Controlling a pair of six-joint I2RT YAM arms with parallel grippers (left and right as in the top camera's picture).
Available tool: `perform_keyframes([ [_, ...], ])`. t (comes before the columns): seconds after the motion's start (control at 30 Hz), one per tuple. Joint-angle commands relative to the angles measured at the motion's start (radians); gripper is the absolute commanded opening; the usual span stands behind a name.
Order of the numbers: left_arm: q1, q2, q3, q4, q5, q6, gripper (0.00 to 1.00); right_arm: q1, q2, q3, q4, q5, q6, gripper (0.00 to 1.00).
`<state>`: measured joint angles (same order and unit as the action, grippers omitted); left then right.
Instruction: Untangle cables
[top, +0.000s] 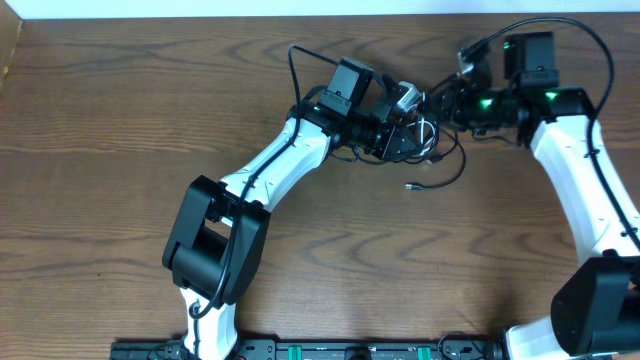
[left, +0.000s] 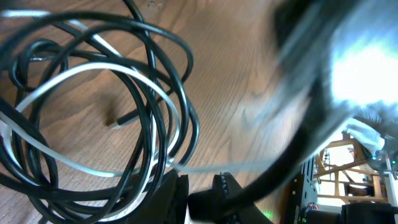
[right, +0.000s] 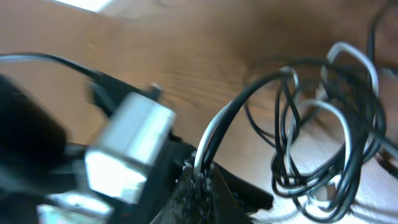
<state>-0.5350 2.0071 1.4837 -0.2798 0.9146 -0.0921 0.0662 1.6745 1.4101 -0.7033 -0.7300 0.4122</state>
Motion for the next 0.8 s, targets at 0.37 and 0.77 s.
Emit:
perform_keyframes([
  [0.37,0.000,0.002,-0.003,-0.029,-0.044,0.002,0.26,-0.317,-0.197,0.011,0.192,-0.468,0.159,0.01],
  [0.77,0.006,0.002,-0.003,-0.045,-0.127,0.009,0.26,-0.276,-0.197,0.011,-0.018,-0.262,0.021,0.01],
])
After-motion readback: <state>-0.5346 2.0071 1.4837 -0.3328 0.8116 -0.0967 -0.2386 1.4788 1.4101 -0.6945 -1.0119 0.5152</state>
